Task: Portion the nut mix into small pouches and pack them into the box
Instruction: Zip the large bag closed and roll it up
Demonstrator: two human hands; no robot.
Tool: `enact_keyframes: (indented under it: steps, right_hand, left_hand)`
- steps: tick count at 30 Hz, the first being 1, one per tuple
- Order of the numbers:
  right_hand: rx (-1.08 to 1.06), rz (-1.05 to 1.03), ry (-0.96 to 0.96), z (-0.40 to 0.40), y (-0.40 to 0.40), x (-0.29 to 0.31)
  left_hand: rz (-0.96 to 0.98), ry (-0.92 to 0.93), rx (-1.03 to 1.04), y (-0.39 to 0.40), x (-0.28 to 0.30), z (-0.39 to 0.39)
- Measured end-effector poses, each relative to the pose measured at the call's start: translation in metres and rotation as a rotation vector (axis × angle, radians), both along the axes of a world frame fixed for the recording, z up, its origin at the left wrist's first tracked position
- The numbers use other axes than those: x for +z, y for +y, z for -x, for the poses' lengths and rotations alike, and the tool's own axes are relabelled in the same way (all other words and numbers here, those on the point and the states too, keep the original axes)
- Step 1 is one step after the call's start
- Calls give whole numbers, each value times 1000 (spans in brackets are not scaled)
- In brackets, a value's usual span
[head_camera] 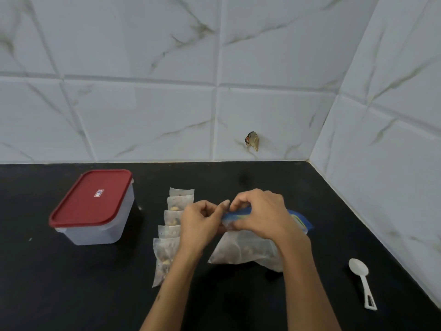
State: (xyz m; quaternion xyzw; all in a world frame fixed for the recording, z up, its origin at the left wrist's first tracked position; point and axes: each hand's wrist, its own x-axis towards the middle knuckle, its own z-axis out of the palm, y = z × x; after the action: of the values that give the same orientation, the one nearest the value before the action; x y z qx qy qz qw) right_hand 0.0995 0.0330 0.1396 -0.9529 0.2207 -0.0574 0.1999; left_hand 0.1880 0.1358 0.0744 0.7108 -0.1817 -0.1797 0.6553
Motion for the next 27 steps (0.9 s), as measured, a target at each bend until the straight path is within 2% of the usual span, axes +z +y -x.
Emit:
enact_keyframes:
  steps: [2,5,6,8,10,13,17,20,27]
  right_hand:
    - [-13,-6,-41,-3,1,-4]
    - [-18,-100,-91,0,-3,-8]
    - [-26,-132,-117,1,-6,-8]
    - [-43,-196,-158,4,-10,-7]
    - [-42,-249,-165,6,-13,-6]
    - [-33,-294,-170,11,-17,-5]
    - [-91,-393,-297,20,-27,0]
    - [-108,-397,-313,20,-29,2]
    - [-51,-378,-343,18,-20,11]
  left_hand:
    - [65,74,-20,3,1,-2]
    - [39,8,-106,15,-9,-16]
    - [-51,-31,-206,19,-17,-20]
    - [-366,-152,-421,22,-33,-21]
    - [-570,-254,-529,18,-45,-12]
    - [-544,-293,-506,10,-57,-5]
    - [-567,-319,-473,11,-65,-12]
    - [-580,-336,-475,11,-73,-11]
    - [-463,-218,-508,8,-82,-9]
